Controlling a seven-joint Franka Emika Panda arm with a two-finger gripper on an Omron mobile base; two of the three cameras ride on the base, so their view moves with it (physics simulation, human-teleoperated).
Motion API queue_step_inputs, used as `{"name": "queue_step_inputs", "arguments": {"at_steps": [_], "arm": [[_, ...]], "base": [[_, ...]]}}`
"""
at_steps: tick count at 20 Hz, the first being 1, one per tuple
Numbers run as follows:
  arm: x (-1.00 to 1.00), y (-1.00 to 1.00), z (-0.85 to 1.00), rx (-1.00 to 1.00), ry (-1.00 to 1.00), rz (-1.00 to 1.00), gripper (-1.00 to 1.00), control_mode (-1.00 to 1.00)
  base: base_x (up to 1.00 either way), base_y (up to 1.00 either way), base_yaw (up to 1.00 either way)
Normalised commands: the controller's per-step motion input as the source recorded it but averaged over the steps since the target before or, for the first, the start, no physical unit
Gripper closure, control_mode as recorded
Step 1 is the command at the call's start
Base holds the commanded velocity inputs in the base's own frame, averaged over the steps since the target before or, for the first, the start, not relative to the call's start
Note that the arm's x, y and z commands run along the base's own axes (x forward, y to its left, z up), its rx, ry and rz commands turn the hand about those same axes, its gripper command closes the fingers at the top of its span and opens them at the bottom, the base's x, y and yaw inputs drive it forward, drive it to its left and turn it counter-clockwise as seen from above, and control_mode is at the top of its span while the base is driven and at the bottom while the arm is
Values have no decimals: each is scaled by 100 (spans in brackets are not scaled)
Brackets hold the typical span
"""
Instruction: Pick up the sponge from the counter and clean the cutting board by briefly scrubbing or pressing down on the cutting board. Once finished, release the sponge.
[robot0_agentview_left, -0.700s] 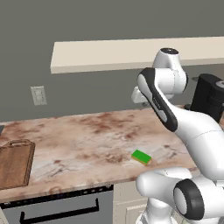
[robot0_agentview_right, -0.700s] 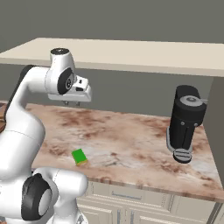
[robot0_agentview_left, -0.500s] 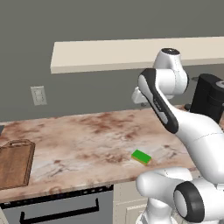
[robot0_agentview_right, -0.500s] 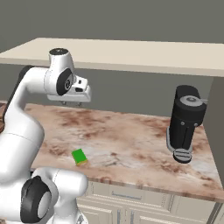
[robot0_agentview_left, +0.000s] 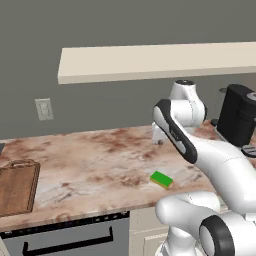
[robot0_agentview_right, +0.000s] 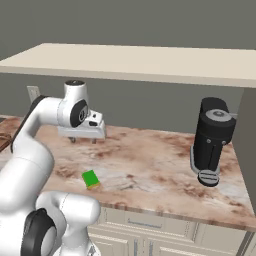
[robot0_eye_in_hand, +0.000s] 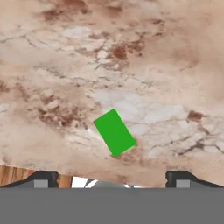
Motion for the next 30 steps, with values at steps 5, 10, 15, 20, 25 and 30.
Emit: {"name": "queue_step_inputs", "arguments": {"at_steps": [5, 10, 15, 20, 25, 30], "arm": [[2, -1, -77, 0, 27, 6, -100, -100], [0, 10, -44, -3, 7, 11, -100, -100], [0, 2, -43, 0, 0, 17, -100, -100], [0, 0, -39, 0, 0, 16, -100, -100], [0, 0, -30, 0, -1, 14, -100, -100], [2, 0, -26, 0, 0, 9, -100, -100]], "base": [[0, 0, 0], [0, 0, 0], [0, 0, 0], [0, 0, 0], [0, 0, 0], [0, 0, 0]]}}
